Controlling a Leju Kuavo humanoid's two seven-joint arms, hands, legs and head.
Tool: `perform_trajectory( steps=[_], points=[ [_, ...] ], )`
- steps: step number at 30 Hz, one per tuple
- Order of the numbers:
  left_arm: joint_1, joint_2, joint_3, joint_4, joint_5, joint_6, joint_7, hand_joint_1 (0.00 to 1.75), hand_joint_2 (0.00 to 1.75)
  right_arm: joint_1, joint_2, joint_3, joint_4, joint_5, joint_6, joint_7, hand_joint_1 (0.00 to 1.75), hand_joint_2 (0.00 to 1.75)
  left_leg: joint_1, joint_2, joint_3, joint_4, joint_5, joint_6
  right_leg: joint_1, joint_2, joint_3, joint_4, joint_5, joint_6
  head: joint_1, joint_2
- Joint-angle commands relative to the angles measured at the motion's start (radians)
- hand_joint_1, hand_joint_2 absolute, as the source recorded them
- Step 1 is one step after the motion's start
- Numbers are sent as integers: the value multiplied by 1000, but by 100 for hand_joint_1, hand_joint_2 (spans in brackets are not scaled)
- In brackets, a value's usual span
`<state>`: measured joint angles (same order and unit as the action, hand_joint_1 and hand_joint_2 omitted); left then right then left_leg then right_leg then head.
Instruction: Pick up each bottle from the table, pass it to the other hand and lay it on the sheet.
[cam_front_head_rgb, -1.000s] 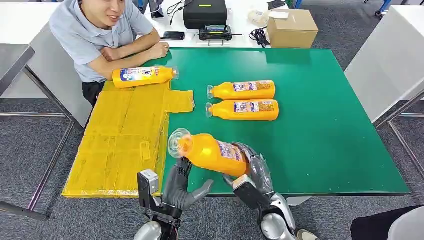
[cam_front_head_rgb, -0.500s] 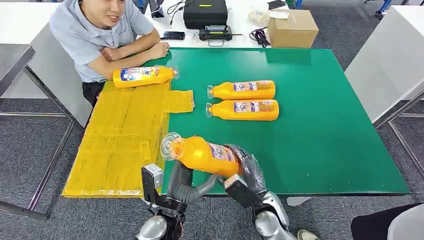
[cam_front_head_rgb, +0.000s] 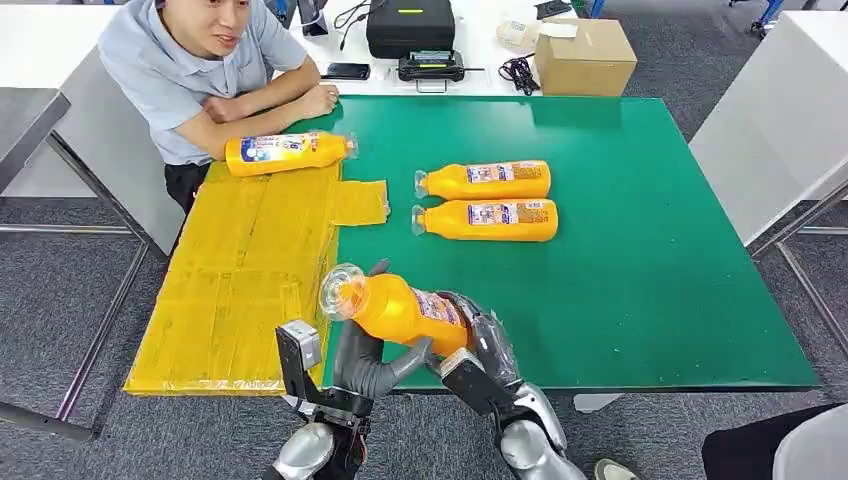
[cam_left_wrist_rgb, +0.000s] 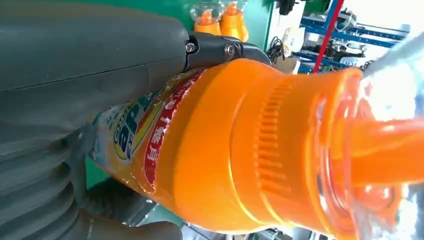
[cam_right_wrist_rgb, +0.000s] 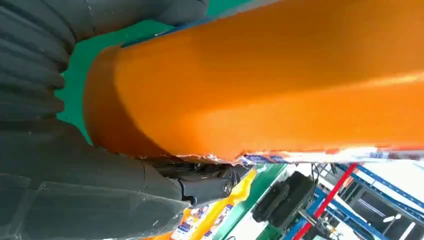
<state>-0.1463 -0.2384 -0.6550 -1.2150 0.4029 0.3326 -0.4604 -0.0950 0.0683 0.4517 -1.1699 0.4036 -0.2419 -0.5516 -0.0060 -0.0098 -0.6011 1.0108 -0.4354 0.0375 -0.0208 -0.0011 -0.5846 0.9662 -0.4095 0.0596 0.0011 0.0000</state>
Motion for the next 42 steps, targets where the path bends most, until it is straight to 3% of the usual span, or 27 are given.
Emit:
perform_trajectory(
  steps=[1,16,17,18,36,38,40,41,42],
  points=[
    [-44,18,-32,32,15,-5,8,0,175,-69,9,39,133,-8,0,-7,175,175,1,1,2,0,-1,-1,1,1,2,0,0,-2,0,0],
    [-66,9,-27,76,69,-15,5,3,175,-99,18,76,185,-13,1,-20,175,175,1,2,3,0,-1,-2,1,1,3,0,0,-3,0,0],
    [-69,9,-26,82,74,-16,1,80,175,-103,18,81,189,-15,2,-21,175,175,1,1,2,-1,0,-1,1,1,2,0,0,-2,0,0],
    [-71,11,-28,84,75,-19,-4,175,175,-104,18,84,191,-18,2,-22,175,175,1,2,4,0,-1,-2,1,1,3,0,-1,-3,0,0],
    [-91,15,-32,59,41,-9,-37,175,175,-138,23,79,181,-68,41,-17,175,175,1,2,3,0,-1,-2,1,1,3,0,-1,-3,0,0],
    [-93,12,-30,64,38,-11,-39,175,175,-142,28,76,188,-73,40,-20,164,175,1,2,3,0,-1,-2,1,1,3,0,-1,-3,0,0],
    [-93,12,-30,64,38,-11,-39,175,175,-142,28,76,188,-73,40,-20,164,175,1,1,1,0,0,-1,1,1,1,0,0,-1,0,0],
    [-91,14,-28,59,32,-5,-44,175,175,-141,33,71,186,-81,41,-18,101,175,1,2,3,0,-1,-2,1,1,3,0,-1,-2,0,0],
    [-88,16,-26,51,17,11,-53,175,175,-139,36,65,184,-93,46,-10,0,175,1,2,2,0,-1,-2,1,1,2,0,0,-2,0,0]
  ],
)
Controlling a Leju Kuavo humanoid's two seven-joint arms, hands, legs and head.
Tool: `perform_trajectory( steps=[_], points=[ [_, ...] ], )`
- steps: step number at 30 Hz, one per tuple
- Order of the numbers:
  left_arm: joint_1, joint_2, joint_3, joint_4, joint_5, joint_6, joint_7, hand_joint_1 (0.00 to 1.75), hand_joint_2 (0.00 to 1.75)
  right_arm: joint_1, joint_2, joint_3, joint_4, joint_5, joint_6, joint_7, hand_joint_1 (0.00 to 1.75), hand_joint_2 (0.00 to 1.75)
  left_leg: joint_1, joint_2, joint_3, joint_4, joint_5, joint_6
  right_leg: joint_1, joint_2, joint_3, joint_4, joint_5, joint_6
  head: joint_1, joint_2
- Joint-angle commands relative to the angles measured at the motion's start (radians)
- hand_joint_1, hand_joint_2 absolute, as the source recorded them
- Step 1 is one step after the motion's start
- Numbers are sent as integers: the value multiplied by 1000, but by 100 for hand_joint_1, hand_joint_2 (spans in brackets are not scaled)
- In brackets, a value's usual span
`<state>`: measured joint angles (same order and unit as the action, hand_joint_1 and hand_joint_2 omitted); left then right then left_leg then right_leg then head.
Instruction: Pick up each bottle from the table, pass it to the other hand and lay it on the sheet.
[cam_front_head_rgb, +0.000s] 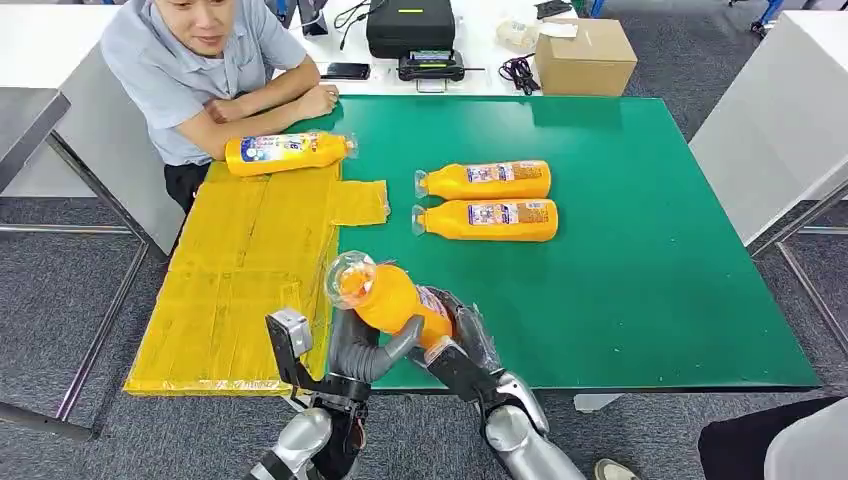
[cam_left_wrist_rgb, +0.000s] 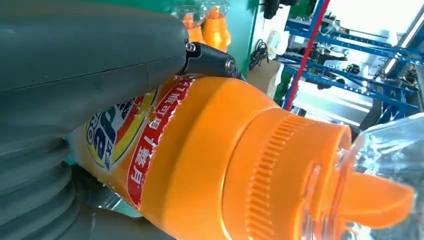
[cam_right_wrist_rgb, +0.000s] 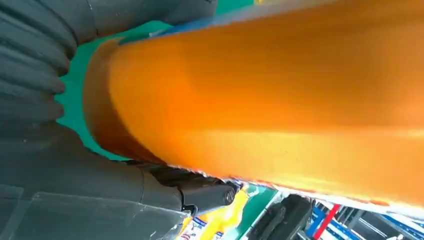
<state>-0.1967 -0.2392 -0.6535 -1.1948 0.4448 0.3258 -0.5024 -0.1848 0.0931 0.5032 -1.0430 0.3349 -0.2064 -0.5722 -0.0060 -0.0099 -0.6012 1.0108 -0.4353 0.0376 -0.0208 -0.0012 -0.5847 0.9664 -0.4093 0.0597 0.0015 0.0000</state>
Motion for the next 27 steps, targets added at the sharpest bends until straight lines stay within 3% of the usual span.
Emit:
perform_trajectory(
  steps=[1,10,12,13,14,21,22,23,24,26,27],
  points=[
    [-36,19,-25,26,-33,27,-15,175,175,-48,14,9,54,-30,11,16,0,175,0,1,2,0,-1,-1,1,1,1,0,0,-2,0,0],
    [-17,49,38,-61,-130,125,-19,175,175,-37,35,-49,117,-74,-27,16,0,175,2,3,5,0,-2,-3,2,2,4,-1,-1,-3,0,0],
    [-23,63,48,-57,-267,227,-44,175,175,-26,29,-71,110,-73,-52,13,0,175,1,2,3,-1,-1,-2,1,1,3,-1,0,-2,0,0],
    [-37,80,52,-34,-436,345,-48,175,175,-18,23,-89,103,-65,-66,12,0,175,2,3,6,0,-2,-3,2,2,5,-1,-1,-4,0,0],
    [-23,63,133,-18,-600,372,-21,175,175,-7,23,-118,94,-66,-66,14,0,175,1,1,4,-1,-1,-2,1,1,4,-1,-1,-3,0,0],
    [-24,84,180,-21,-666,371,2,175,175,4,19,-157,86,-39,-95,16,0,175,2,2,6,-1,-2,-3,2,1,5,-1,-1,-4,0,0],
    [7,26,345,-36,-1077,372,36,166,175,2,20,-173,85,-18,-94,9,0,175,1,2,3,-1,-1,-2,1,1,3,-1,-1,-2,0,0],
    [17,3,412,-49,-1223,372,40,155,175,-1,22,-180,85,-9,-91,7,0,175,2,3,5,-1,-2,-3,2,2,4,-1,-1,-3,0,0],
    [25,-16,506,-74,-1449,372,68,155,175,-7,26,-191,81,-3,-85,3,0,175,1,3,3,0,-1,-2,1,2,2,0,0,-2,0,0],
    [21,-18,586,-82,-1658,372,103,136,175,-7,32,-199,61,11,-77,-2,0,175,1,4,2,0,-1,-2,1,3,1,0,0,-2,0,0],
    [10,6,600,-60,-1786,372,172,119,175,0,35,-200,41,16,-70,-3,0,175,1,4,1,0,-1,-2,1,4,0,0,0,-2,0,0]
  ],
)
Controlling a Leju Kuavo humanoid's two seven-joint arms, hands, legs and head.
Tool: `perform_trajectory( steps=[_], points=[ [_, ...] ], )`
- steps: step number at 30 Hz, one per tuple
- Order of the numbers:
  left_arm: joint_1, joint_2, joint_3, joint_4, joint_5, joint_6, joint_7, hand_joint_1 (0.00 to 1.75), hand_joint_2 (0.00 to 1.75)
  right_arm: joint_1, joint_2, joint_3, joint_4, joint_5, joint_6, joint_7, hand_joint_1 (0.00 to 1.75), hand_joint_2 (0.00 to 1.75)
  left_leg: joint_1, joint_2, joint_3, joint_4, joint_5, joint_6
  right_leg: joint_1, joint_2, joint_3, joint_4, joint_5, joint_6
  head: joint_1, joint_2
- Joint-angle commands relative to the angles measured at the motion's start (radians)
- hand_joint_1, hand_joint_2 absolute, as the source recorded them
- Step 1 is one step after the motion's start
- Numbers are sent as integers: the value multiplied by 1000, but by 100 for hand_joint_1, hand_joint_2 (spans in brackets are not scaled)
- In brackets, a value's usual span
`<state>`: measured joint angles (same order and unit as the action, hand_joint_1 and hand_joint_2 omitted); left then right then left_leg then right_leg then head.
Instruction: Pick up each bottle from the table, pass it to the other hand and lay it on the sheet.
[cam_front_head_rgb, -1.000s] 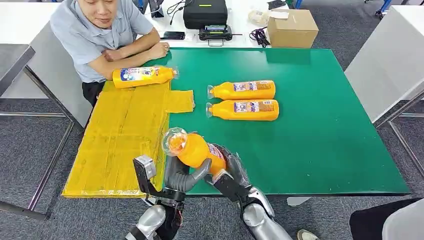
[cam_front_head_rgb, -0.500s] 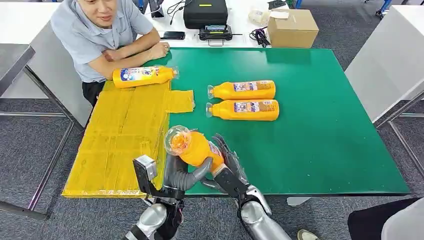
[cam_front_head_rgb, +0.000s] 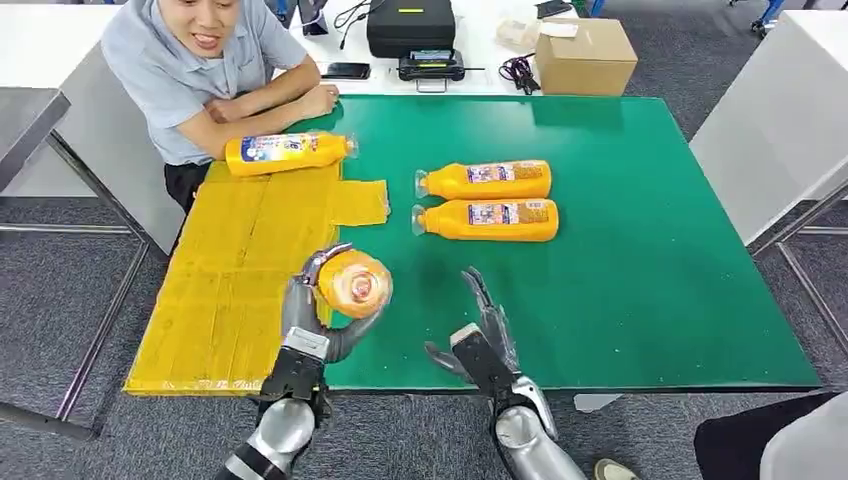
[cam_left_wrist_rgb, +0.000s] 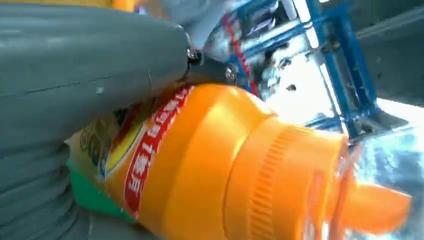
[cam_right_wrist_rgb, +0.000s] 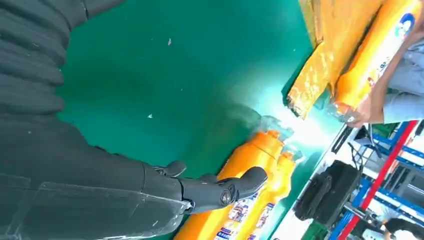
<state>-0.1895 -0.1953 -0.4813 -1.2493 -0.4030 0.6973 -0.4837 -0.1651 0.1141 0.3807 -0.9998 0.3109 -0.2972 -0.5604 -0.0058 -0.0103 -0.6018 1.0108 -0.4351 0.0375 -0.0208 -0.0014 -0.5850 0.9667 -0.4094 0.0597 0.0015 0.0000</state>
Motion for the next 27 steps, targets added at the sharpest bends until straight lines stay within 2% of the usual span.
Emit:
perform_trajectory(
  steps=[1,2,4,5,6,8,9,11,16,20,23,26,27],
  points=[
    [-16,-12,413,30,-998,1,212,70,175,-11,13,-77,-24,46,31,-12,0,175,1,6,3,0,-2,-2,1,5,2,0,0,-3,0,0],
    [-23,-2,411,34,-1020,1,242,79,175,-6,13,-78,-34,47,36,-9,0,175,1,5,3,0,-1,-2,1,4,2,0,0,-2,0,0],
    [-23,-2,411,34,-1020,1,242,79,175,-6,13,-78,-34,47,36,-9,0,175,1,4,5,0,-1,-3,1,3,3,1,-1,-4,0,0],
    [-23,-2,411,34,-1020,1,242,89,175,-6,13,-78,-34,47,36,-9,0,175,1,3,3,0,-1,-3,1,2,2,0,0,-3,0,0],
    [-49,30,369,77,-1126,1,340,117,175,1,13,-82,-43,48,46,-7,0,175,2,4,4,0,-1,-3,2,2,3,0,-1,-4,0,0],
    [-79,91,290,129,-1168,1,462,140,175,2,15,-89,-43,48,55,-6,0,175,1,1,2,-1,0,-2,1,-1,1,0,0,-2,0,0],
    [-137,147,179,229,-1168,1,584,157,175,4,18,-99,-44,47,65,-6,0,175,2,-1,5,-1,0,-3,2,-2,3,0,-1,-4,0,0],
    [-186,153,147,321,-1168,1,616,175,175,5,19,-107,-47,46,75,-6,0,175,2,-1,5,-1,0,-3,2,-2,4,0,-1,-4,0,0],
    [-278,125,138,513,-1165,-81,631,175,175,6,22,-115,-57,49,100,-5,0,175,1,-2,3,-1,1,-2,1,-3,2,0,-1,-2,0,0],
    [-297,116,140,557,-1150,-91,617,175,175,2,24,-117,-63,50,108,-3,0,175,2,1,3,0,0,-3,1,0,3,1,-1,-2,0,0],
    [-306,89,162,597,-1039,-142,533,171,175,5,25,-122,-73,54,121,-1,0,175,1,0,3,0,1,-2,1,-1,2,1,-1,-2,0,0],
    [-306,86,160,599,-1038,-145,533,171,175,4,25,-122,-73,54,121,-1,0,175,1,1,2,0,1,-2,1,0,1,1,0,-2,0,0],
    [-302,76,174,597,-998,-144,510,147,175,4,25,-122,-73,55,123,-1,0,175,2,1,3,1,0,-3,2,0,2,1,-1,-2,0,0]
  ],
)
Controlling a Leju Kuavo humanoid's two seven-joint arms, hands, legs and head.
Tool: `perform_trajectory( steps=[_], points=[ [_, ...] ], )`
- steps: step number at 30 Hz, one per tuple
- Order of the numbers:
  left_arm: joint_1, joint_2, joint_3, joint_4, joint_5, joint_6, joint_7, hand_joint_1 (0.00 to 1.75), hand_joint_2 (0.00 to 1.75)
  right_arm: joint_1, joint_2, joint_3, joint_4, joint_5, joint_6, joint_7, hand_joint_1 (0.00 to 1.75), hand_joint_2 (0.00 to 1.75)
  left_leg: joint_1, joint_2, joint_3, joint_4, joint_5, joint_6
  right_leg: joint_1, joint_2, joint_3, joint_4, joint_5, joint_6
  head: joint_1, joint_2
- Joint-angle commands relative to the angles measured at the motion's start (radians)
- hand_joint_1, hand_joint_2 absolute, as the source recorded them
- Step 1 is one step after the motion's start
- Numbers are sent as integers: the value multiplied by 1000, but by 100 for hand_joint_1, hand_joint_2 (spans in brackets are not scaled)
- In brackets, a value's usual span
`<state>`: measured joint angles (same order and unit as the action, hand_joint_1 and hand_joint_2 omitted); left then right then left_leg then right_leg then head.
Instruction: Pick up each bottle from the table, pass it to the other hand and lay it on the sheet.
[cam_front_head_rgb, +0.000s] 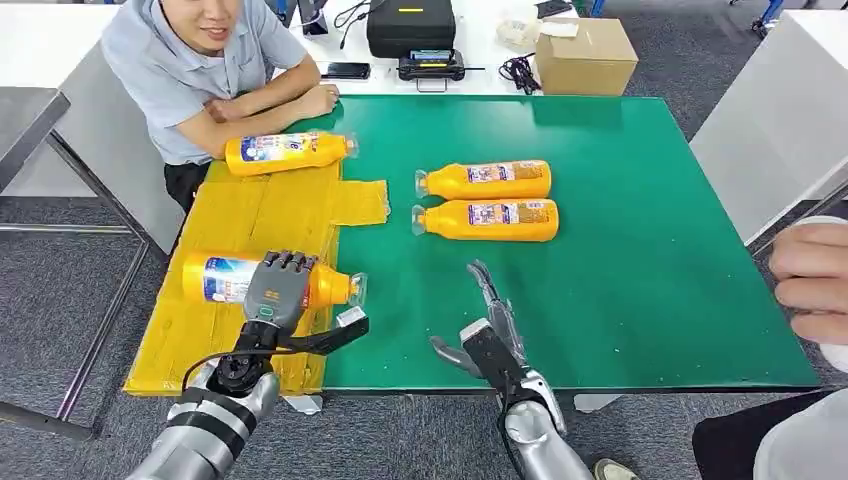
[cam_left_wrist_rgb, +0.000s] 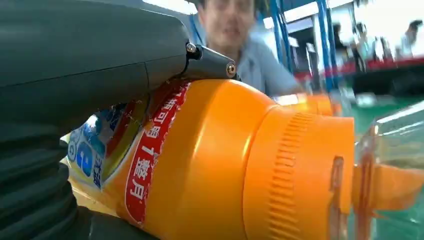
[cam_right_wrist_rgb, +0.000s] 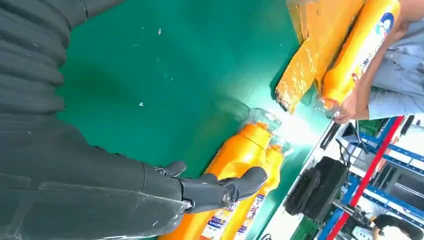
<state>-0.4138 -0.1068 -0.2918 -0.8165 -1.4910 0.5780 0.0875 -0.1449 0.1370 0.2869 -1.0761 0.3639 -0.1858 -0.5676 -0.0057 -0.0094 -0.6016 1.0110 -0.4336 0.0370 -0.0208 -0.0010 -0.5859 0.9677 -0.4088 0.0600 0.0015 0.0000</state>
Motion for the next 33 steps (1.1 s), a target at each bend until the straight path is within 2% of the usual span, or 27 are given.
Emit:
perform_trajectory(
  steps=[1,2,3,4,5,6,7,8,9,14,18,20,23,28,33],
  points=[
    [-76,-15,-11,165,115,-35,-80,148,175,-16,3,-29,3,2,13,6,0,175,1,0,3,0,-1,-2,1,-1,3,0,-1,-2,0,0],
    [-75,-20,-11,172,150,-64,-107,145,175,-14,3,-29,3,5,15,8,0,175,1,0,1,0,0,-1,1,-1,1,0,-1,-2,0,0],
    [-75,-18,-23,179,155,-86,-102,134,175,-13,4,-31,4,8,17,9,0,175,1,0,3,0,-1,-2,1,-1,3,0,-1,-2,0,0],
    [-79,-14,-39,187,138,-96,-90,110,175,-14,5,-31,6,8,20,9,0,175,1,0,2,0,-1,-1,1,-1,2,0,-1,-2,0,0],
    [-85,-16,-39,206,145,-123,-76,61,175,-16,6,-31,11,10,22,10,0,175,1,0,3,0,-1,-2,1,-1,3,0,-1,-2,0,0],
    [-89,-18,-40,217,150,-141,-74,56,175,-17,7,-32,11,12,23,11,0,175,1,0,2,0,-1,-2,1,-1,2,0,-1,-2,0,0],
    [-99,-19,-47,239,157,-177,-71,30,175,-18,8,-34,11,13,25,11,0,175,1,0,3,1,-1,-2,1,-1,4,0,-2,-3,0,0],
    [-104,-21,-47,252,168,-201,-66,26,175,-19,7,-35,10,16,26,12,0,175,1,0,2,0,-1,-2,1,-1,2,0,-1,-2,0,0],
    [-105,-20,-48,257,172,-206,-67,33,175,-19,7,-36,9,17,26,12,0,175,2,0,4,0,-1,-2,2,0,4,0,-1,-3,0,0],
    [-122,-19,-60,294,185,-274,-51,9,175,-20,6,-45,5,20,31,13,0,175,1,0,5,0,0,-2,1,0,6,0,0,-2,0,0],
    [-120,-16,-61,296,184,-274,-52,9,175,-20,4,-47,5,19,32,13,0,175,1,1,8,-1,0,-2,1,1,9,-1,0,-3,0,0],
    [-137,-14,-77,327,185,-343,-51,3,175,-22,4,-51,11,19,37,13,0,175,1,2,10,-1,0,-2,1,1,10,-1,0,-3,0,0],
    [-149,-2,-90,358,208,-419,-50,3,175,-31,1,-56,20,29,39,7,0,175,0,1,12,-1,0,-2,0,1,12,-1,0,-2,0,0],
    [-160,1,-100,387,222,-463,-67,7,175,-38,-7,-60,24,37,38,6,0,175,1,3,15,-2,0,-3,1,3,15,-2,1,-3,0,0],
    [-157,-9,-102,365,233,-420,-84,9,175,-36,-7,-64,27,40,34,2,0,175,0,3,16,-3,0,-2,1,3,17,-2,1,-3,0,0]
  ],
)
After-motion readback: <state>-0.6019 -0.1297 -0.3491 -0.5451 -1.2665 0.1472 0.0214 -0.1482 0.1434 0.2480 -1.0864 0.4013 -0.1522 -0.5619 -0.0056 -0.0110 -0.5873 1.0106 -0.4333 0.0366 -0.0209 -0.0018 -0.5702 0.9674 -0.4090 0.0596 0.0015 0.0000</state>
